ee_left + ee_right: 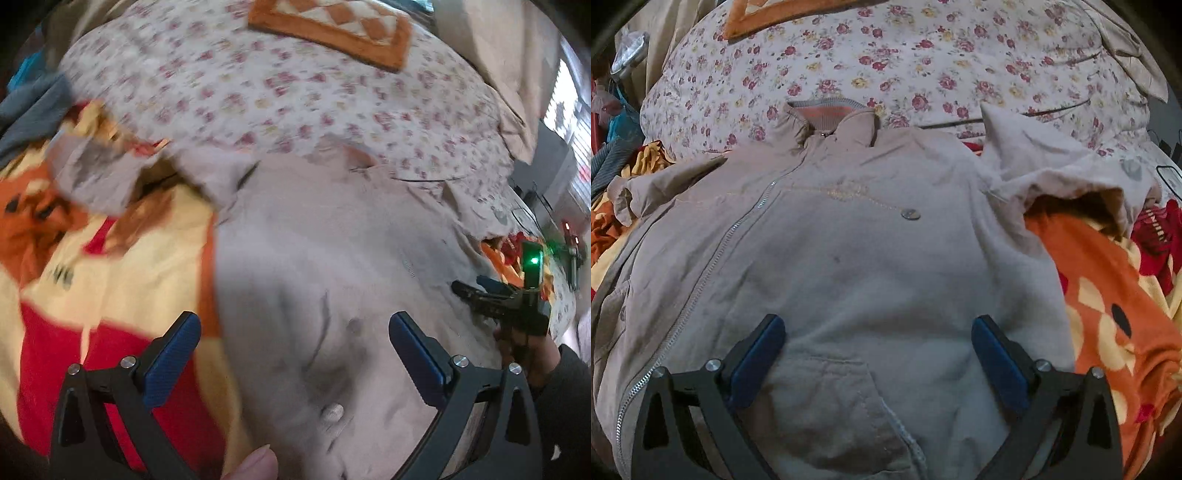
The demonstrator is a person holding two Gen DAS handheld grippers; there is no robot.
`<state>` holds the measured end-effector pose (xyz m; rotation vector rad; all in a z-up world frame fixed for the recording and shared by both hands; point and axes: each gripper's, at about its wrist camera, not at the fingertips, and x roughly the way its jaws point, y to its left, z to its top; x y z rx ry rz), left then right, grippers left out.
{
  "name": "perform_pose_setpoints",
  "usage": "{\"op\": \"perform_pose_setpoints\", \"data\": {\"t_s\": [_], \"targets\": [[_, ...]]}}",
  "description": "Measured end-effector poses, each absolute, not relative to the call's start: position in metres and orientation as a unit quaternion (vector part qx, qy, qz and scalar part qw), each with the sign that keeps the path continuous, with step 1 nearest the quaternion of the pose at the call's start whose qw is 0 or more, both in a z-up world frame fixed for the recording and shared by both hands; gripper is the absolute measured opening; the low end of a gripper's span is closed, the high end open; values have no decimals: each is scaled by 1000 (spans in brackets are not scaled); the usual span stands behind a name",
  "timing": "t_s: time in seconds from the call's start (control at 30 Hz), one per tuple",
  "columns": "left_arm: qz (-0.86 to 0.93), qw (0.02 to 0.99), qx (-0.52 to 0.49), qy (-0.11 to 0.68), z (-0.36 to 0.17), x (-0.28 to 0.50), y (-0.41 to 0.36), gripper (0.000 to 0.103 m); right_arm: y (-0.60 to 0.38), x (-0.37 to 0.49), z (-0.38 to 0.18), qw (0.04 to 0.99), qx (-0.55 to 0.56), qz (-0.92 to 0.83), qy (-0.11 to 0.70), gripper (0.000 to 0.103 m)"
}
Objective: Fold large clothes
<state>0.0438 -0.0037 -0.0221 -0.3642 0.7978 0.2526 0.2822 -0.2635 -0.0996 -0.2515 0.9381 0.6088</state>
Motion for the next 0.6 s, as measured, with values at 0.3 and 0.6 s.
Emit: {"op": "perform_pose_setpoints", "data": {"t_s": [0.3,0.6], "targets": [[142,889,-126,416,-51,150,-32,99,-262,281,-100,846,-120,282,437,103],[172,881,-119,424,-88,153,-35,99,-262,280,-100,848,-119,281,434,103]]}}
